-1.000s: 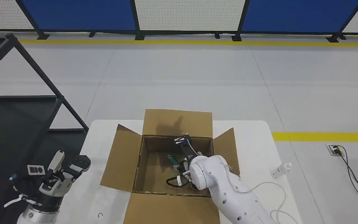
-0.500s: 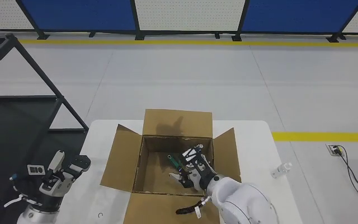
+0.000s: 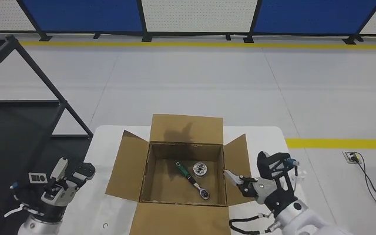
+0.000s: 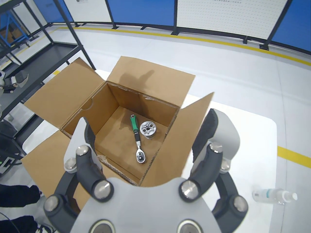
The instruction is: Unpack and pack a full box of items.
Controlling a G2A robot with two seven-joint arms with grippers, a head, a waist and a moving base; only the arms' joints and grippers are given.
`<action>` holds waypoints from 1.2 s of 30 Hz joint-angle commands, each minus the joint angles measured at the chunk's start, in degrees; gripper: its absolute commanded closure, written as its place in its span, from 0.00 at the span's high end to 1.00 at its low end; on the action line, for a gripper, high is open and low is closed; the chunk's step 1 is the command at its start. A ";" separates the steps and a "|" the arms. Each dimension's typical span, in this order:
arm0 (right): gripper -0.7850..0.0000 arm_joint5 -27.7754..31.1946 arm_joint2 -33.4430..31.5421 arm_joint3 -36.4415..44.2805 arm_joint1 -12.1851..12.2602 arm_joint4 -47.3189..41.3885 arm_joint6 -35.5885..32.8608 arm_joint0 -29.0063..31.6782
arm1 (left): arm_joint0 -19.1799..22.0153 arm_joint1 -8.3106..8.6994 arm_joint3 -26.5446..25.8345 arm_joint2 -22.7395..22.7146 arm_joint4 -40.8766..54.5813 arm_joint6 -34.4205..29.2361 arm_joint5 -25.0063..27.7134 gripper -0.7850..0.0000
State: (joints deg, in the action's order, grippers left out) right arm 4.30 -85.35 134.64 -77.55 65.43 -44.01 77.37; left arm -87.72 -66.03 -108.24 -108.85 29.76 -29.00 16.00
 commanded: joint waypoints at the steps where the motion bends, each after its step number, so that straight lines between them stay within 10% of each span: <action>1: 1.00 -0.92 -3.82 0.01 0.16 -1.44 0.82 1.59 | 0.00 0.00 0.00 0.00 0.00 0.00 0.00 1.00; 25: 1.00 -4.56 -10.98 -1.25 0.29 -6.37 4.02 5.66 | 0.00 0.00 0.00 0.00 0.00 0.00 0.00 1.00; 36: 1.00 14.75 -26.36 -13.82 2.00 -10.38 16.10 10.21 | 0.00 0.00 0.00 0.00 0.00 0.00 0.00 1.00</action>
State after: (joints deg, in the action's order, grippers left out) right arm 17.52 -110.03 122.27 -75.69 54.25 -29.74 87.17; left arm -87.72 -66.03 -108.24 -108.85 29.76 -29.00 16.00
